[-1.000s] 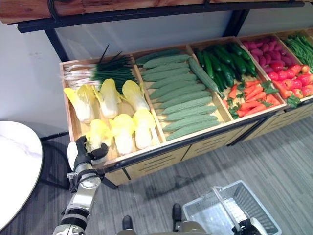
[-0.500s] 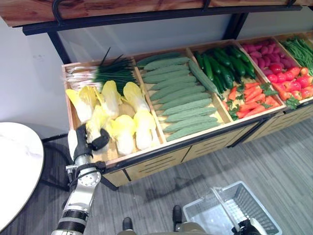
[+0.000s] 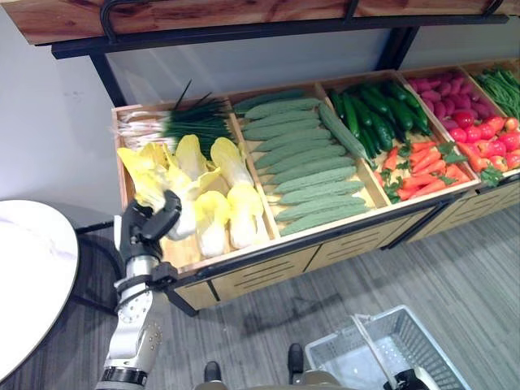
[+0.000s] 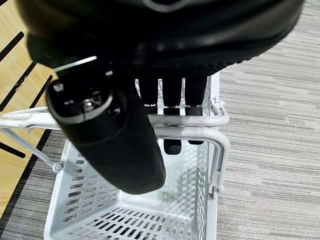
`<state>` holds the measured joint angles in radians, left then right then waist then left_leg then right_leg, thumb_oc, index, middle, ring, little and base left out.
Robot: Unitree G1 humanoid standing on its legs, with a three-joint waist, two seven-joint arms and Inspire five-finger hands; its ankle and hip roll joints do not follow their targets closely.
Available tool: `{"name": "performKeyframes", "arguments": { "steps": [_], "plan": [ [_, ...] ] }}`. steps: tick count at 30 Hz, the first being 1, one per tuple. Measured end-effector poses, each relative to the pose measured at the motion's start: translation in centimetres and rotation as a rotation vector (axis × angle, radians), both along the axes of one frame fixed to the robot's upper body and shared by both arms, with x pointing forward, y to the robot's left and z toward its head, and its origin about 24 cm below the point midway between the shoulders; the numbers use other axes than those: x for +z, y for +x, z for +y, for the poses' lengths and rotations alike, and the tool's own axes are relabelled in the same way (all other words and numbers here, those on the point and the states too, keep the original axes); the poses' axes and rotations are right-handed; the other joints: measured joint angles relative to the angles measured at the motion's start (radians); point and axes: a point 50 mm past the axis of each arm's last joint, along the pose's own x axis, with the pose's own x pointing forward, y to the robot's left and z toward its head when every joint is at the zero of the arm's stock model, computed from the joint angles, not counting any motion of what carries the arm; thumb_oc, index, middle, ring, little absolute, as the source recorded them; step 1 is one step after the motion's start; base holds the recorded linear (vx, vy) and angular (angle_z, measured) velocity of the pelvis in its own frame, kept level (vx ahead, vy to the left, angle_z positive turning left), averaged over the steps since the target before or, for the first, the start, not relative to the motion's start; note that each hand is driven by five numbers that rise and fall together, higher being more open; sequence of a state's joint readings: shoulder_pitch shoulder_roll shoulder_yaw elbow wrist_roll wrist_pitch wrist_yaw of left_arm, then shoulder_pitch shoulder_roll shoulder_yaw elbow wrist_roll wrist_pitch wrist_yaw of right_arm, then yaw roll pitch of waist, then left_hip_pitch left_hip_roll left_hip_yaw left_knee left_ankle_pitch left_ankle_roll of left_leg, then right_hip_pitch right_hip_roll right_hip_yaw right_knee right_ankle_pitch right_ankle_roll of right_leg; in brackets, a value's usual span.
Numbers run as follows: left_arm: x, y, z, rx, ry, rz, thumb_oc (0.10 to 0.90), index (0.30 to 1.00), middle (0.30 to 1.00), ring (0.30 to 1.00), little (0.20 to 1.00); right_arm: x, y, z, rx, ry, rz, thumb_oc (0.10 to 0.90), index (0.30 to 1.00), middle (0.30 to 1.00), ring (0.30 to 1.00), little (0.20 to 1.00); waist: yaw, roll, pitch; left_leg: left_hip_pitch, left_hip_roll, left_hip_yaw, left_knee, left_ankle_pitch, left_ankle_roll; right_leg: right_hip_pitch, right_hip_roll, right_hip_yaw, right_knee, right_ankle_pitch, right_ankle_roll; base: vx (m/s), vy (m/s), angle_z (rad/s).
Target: Get the vegetables into the basket
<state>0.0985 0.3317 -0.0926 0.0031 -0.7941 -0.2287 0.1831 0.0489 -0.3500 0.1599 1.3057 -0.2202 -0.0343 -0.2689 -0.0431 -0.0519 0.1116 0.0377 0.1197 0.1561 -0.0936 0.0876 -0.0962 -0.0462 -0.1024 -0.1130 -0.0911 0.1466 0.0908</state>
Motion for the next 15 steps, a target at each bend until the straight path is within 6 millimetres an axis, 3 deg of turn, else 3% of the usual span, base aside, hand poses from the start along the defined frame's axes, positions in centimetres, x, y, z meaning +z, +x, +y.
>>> {"name": "performKeyframes", "arguments": {
  "steps": [3,15],
  "plan": [
    [-0.42,-0.07,-1.28,-0.099,-0.074,-0.011,0.400,0.300,0.300,0.300,0.300,0.00,0.24,0.10,0.005,0.014,-0.007,0.400,0.300,0.300,0.300,0.300,-0.003,0.002,0.002,0.010,0.000,0.005,0.000,-0.001,0.001,0.007,0.000,0.004,0.000,0.000,0.000,0.03,0.022,-0.05],
    [-0.17,0.02,-1.28,-0.129,-0.083,-0.038,0.400,0.300,0.300,0.300,0.300,0.03,0.02,-0.11,-0.027,0.029,-0.009,0.400,0.300,0.300,0.300,0.300,-0.004,0.004,0.003,0.040,-0.014,0.041,0.005,-0.015,0.010,0.016,-0.004,0.038,0.006,0.006,0.007,-0.03,0.074,-0.08]
  ]
}}
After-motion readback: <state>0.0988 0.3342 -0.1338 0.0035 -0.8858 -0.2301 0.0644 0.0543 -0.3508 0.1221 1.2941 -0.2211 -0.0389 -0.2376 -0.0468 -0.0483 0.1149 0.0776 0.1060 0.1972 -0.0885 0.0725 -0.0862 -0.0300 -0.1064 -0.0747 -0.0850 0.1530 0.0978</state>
